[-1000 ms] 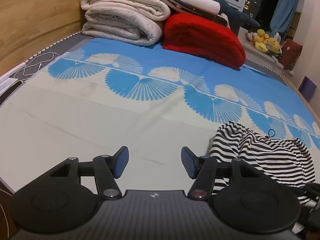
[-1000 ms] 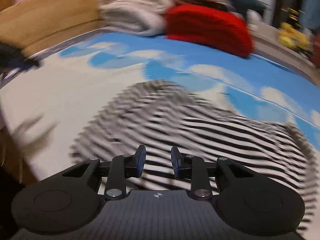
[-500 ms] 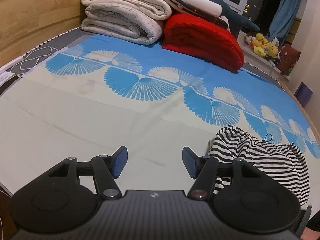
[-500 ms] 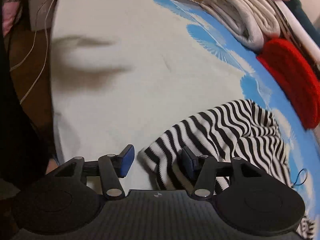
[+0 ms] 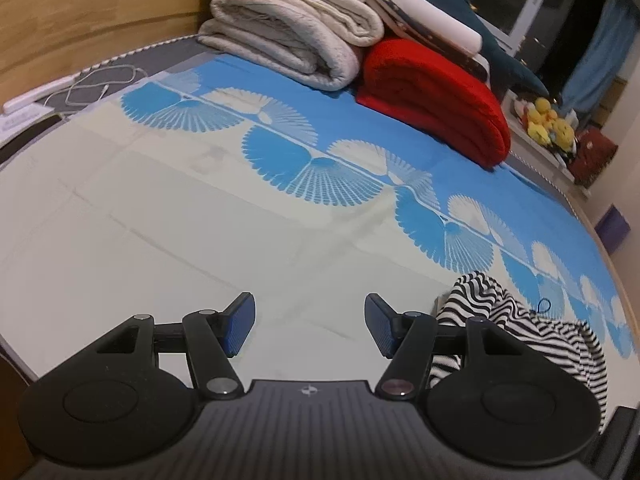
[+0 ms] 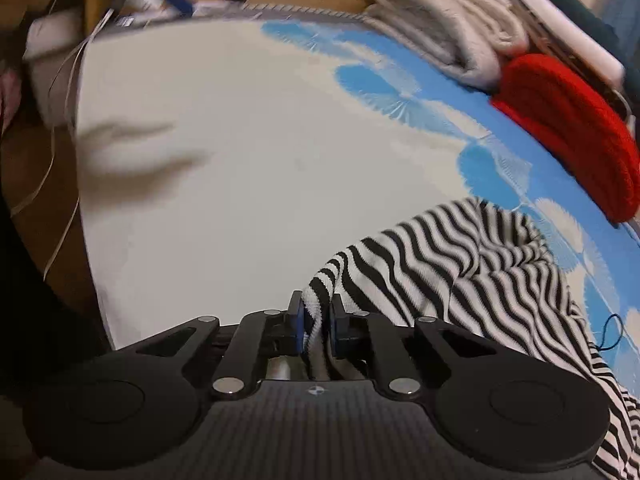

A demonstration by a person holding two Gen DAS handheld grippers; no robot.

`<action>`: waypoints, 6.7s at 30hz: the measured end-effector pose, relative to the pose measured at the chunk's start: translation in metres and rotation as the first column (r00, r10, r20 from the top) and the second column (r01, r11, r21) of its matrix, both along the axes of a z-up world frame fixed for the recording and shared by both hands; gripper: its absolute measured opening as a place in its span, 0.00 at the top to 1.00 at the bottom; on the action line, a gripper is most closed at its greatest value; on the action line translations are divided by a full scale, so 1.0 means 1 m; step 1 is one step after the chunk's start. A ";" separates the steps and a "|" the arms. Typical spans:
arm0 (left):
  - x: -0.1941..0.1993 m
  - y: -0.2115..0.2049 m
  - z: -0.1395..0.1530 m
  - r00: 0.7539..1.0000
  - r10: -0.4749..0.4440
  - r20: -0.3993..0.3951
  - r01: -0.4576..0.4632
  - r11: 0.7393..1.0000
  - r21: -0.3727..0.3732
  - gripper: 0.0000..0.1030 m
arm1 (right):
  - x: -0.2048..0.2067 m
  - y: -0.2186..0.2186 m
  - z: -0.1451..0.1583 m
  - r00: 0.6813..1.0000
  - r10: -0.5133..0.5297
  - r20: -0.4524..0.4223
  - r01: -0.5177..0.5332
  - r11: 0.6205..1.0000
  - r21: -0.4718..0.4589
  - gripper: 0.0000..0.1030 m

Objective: Fold small clothes

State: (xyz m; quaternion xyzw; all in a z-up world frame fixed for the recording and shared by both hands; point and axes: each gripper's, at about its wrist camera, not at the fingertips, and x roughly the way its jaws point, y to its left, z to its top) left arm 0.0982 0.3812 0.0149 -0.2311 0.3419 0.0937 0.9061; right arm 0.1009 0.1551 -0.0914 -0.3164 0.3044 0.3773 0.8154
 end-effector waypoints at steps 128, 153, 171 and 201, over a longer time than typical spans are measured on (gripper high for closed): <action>0.087 -0.421 -0.072 0.799 -0.561 -0.215 0.555 0.826 -0.097 0.16 | 0.081 -0.525 0.047 0.583 -0.501 -0.640 0.782 0.559 0.275 1.00; 0.081 -0.403 -0.083 0.817 -0.523 -0.241 0.509 0.852 -0.124 0.16 | 0.062 -0.544 0.045 0.636 -0.417 -0.649 0.699 0.667 0.257 0.98; 0.154 -0.373 -0.029 0.819 -0.538 -0.197 0.501 0.840 -0.209 0.16 | 0.109 -0.526 0.054 0.538 -0.487 -0.688 0.830 0.449 0.331 0.51; 0.216 -0.362 0.016 0.830 -0.558 0.033 0.545 0.796 -0.263 0.65 | 0.169 -0.435 0.035 0.402 -0.573 -0.714 0.881 0.453 0.133 0.94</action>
